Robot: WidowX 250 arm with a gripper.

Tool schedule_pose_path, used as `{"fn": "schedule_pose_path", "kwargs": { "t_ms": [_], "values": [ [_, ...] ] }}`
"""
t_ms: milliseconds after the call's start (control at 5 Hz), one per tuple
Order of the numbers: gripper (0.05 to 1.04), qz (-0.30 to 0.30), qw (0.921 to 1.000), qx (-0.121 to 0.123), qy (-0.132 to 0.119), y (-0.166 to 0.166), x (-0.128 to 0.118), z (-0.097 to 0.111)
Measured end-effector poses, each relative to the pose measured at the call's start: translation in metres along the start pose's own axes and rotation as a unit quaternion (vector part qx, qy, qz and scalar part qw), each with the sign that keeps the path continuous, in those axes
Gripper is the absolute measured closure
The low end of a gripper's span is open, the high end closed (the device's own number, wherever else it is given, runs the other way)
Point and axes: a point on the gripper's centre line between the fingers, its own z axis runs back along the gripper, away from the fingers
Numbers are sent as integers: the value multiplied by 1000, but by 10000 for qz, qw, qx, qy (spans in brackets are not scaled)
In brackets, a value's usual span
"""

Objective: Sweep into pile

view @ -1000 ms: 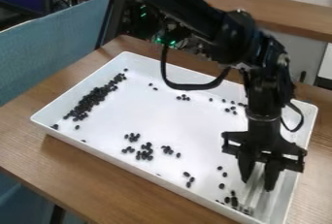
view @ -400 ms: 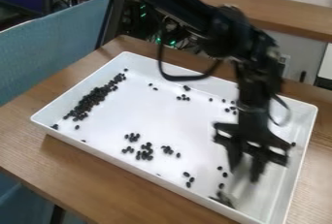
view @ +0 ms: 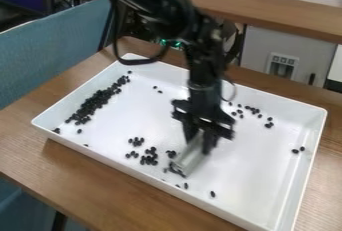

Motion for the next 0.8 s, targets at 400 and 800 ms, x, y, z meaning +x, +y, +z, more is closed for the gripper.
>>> {"fn": "schedule_pose_path", "kwargs": {
  "t_ms": [400,800],
  "values": [
    [704,238,9989,375,174,88,-4,0],
    [703,839,9957,308,237,144,4,5]
  ]
}}
